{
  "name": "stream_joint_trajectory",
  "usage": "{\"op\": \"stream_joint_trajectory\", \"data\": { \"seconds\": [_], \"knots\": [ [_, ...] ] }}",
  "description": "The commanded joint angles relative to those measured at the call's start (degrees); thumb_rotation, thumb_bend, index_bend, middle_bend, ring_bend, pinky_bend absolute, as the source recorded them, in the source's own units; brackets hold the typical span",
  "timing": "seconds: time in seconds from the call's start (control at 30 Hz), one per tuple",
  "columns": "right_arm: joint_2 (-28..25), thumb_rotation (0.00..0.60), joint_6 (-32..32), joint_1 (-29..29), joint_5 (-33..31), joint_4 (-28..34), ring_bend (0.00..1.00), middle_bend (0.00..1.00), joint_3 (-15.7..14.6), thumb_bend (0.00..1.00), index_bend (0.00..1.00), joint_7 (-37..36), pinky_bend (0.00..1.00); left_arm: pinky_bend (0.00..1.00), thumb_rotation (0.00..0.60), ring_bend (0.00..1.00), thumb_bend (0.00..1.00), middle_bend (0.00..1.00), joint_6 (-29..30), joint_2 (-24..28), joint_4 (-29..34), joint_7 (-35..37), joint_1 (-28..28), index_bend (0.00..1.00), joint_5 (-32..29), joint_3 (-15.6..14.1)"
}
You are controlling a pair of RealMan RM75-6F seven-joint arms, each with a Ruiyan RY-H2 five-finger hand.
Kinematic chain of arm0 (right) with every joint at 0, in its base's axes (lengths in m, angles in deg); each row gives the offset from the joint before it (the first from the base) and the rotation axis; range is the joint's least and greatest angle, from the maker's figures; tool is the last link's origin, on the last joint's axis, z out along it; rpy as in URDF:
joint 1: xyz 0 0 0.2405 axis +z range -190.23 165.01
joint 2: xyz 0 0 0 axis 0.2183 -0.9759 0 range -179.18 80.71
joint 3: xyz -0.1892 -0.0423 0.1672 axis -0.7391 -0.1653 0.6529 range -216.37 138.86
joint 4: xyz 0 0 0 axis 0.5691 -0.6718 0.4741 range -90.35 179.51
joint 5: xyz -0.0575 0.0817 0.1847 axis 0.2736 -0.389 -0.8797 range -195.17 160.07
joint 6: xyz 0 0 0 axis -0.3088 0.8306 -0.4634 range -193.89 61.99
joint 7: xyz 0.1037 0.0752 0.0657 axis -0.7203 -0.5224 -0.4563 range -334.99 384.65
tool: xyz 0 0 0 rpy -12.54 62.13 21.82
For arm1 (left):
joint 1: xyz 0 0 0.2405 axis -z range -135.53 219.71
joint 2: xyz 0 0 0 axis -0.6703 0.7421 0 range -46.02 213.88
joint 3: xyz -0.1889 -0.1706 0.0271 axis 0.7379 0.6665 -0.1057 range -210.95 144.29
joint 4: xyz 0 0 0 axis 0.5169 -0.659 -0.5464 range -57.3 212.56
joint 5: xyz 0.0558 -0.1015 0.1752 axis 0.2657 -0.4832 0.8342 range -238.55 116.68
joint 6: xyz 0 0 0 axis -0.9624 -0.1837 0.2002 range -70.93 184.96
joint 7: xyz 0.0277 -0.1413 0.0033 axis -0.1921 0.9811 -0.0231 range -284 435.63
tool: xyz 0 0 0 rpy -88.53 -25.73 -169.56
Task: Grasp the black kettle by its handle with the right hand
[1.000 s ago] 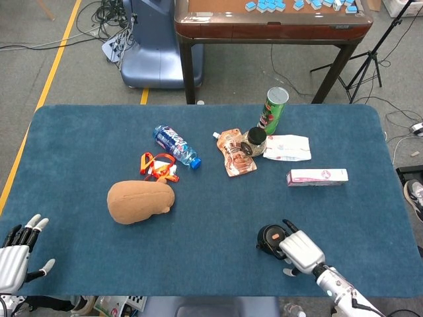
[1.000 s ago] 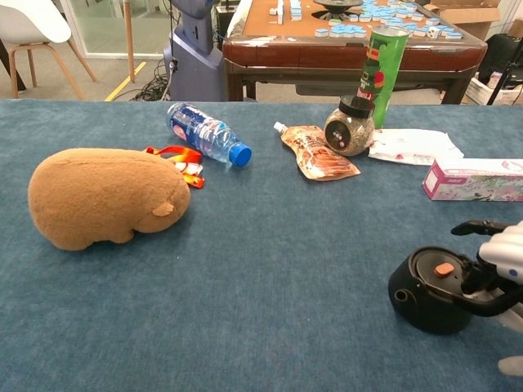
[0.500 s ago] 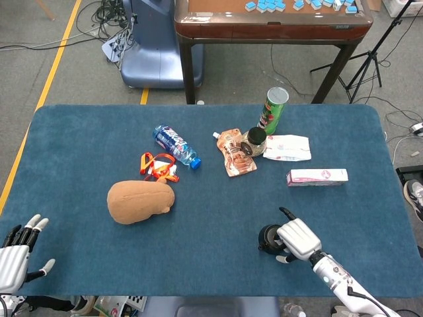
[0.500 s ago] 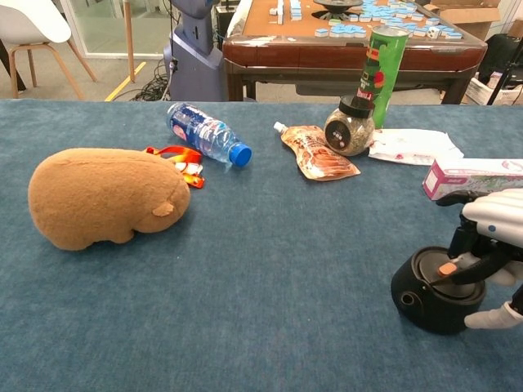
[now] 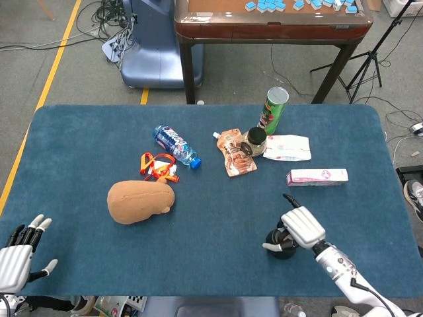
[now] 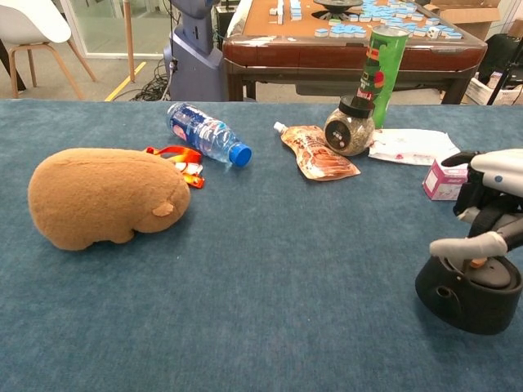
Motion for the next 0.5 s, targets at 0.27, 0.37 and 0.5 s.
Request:
{"op": "stream_joint_trajectory", "data": {
  "seconds": [0.27, 0.37, 0.5],
  "knots": [
    [-1.9, 0.251, 2.6, 0.6, 0.6, 2.5, 0.88, 1.0, 2.2, 0.24, 1.0, 3.6, 0.02, 0.05, 0.6, 0.15, 0.2, 0.05, 0.2, 0.0, 0.2, -0.3, 0.0, 0.11, 0.2, 0.0],
    [-2.3, 0.25, 2.4, 0.9, 0.3, 3.2, 0.88, 1.0, 2.5, 0.34, 1.0, 4.7, 0.02, 0.05, 0.6, 0.15, 0.2, 0.05, 0.3, 0.1, 0.2, -0.1, -0.1, 0.11, 0.1, 0.0],
    [-2.4, 0.254, 2.5, 1.0, -0.7, 3.8, 0.88, 1.0, 2.9, 0.38, 1.0, 6.1, 0.02, 0.05, 0.6, 0.15, 0.2, 0.05, 0.4, 0.2, 0.1, 0.1, -0.1, 0.11, 0.0, 0.1]
  ]
}}
